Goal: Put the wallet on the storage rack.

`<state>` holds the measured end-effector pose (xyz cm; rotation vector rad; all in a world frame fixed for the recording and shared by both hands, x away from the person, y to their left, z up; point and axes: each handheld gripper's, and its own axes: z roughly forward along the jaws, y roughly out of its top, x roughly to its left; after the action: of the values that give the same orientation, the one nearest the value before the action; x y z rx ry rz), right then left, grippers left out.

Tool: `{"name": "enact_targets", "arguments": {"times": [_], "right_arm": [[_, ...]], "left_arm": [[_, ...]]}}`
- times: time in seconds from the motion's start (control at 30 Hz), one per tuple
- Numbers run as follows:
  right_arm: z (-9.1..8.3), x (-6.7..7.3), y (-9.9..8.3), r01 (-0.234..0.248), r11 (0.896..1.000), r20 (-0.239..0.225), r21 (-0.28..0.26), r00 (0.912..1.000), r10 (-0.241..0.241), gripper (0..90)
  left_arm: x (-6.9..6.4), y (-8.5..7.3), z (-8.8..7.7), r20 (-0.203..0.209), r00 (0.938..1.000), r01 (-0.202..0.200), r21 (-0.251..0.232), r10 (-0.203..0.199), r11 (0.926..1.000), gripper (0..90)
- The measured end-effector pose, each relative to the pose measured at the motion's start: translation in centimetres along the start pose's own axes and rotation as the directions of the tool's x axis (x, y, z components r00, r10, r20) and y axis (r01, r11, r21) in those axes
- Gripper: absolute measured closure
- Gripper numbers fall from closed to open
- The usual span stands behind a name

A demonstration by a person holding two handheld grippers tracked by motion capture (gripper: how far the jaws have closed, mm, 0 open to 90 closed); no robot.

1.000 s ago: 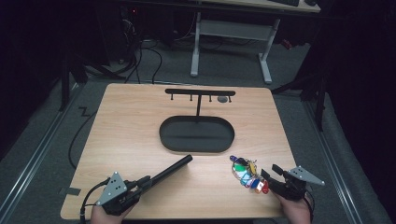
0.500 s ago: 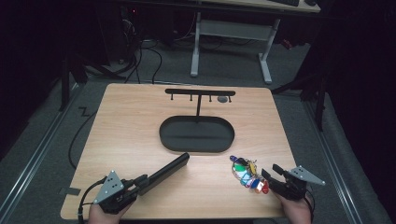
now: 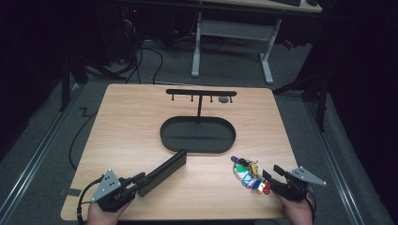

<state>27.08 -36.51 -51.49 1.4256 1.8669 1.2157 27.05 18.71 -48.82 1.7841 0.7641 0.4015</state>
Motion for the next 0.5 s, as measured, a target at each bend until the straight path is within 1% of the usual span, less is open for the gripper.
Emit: {"name": "enact_targets", "arguments": {"times": [0.23,0.3,0.33,0.5], "right_arm": [[0.16,0.03,-0.04,0.003,1.0,-0.003,0.008,1.0,-0.003,42.2],[0.17,-0.01,-0.04,0.004,1.0,-0.004,0.007,1.0,-0.004,42.1],[0.15,0.03,-0.06,-0.003,1.0,-0.003,0.01,1.0,0.003,42.1],[0.19,0.03,-0.06,0.003,1.0,-0.005,0.011,1.0,-0.003,42.1]], "left_arm": [[0.19,-0.05,-0.07,-0.018,0.9998,-0.006,-0.003,0.006,1.0,78.9],[0.25,-0.05,-0.13,-0.022,0.9998,-0.003,-0.006,0.002,1.0,78.5],[0.27,-0.06,-0.15,-0.023,0.9997,-0.002,-0.007,0.002,1.0,78.1],[0.28,-0.09,-0.26,-0.025,0.9997,-0.004,-0.004,0.004,1.0,74.7]]}}
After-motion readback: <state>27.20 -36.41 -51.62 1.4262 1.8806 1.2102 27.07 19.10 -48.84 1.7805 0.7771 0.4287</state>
